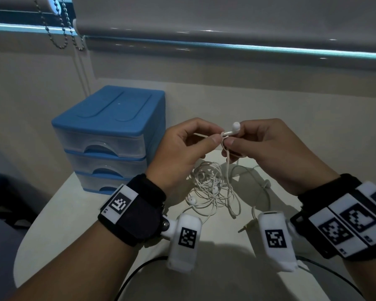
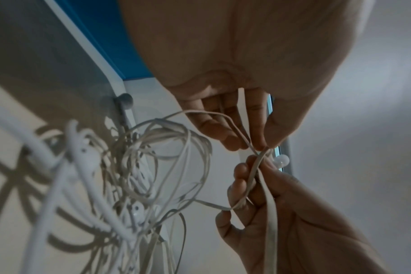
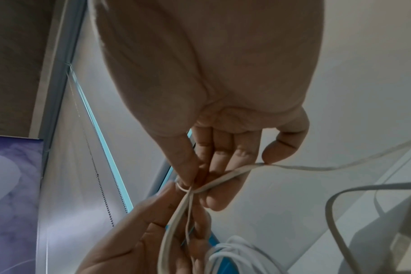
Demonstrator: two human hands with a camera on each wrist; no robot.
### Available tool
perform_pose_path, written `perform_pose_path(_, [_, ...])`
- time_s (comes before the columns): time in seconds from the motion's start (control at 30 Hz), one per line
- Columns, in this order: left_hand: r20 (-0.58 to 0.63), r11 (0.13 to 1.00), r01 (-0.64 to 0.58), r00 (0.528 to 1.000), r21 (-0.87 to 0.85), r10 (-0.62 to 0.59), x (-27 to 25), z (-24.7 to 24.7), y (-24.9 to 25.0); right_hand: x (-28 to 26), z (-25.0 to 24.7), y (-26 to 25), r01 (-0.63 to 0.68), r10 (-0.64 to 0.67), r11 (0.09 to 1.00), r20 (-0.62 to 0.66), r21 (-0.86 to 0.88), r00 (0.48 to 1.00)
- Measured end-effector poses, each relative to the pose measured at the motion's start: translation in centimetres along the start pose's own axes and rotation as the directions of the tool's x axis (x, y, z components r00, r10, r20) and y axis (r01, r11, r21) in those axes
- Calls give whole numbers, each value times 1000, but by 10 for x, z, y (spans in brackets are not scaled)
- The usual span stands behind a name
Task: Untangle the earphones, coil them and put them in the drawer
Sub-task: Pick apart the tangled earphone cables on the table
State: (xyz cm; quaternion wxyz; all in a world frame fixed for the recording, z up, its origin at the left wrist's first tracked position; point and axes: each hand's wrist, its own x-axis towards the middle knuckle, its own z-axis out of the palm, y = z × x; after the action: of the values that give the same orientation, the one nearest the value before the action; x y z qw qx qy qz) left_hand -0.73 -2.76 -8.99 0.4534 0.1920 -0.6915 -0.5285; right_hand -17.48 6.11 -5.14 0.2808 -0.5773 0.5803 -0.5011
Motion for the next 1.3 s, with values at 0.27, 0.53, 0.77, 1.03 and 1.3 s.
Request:
perform_pose_path(0.27, [-31, 995, -80, 996, 63, 82, 1, 0, -2, -1, -1, -1, 14, -14, 1000, -4, -27, 1000])
perform_pose_path(0.53, [-13, 1000, -15, 1000, 6, 15, 2, 0, -2, -2, -1, -1, 102, -101, 994, 11, -50, 995])
perform_pose_path(0.77, [-10, 998, 53, 999, 21, -53, 3, -1, -1, 1, -6, 1, 20, -17, 983, 21, -180, 1000])
perform_pose_path(1.03, [-91, 996, 35, 995, 78, -28, 4, -2, 0, 0, -9, -7, 43, -44, 996, -2, -84, 999])
perform_pose_path(1.3, [-99, 991, -21, 995, 136, 35, 1, -2, 2, 0, 3, -4, 178, -182, 977, -26, -117, 983])
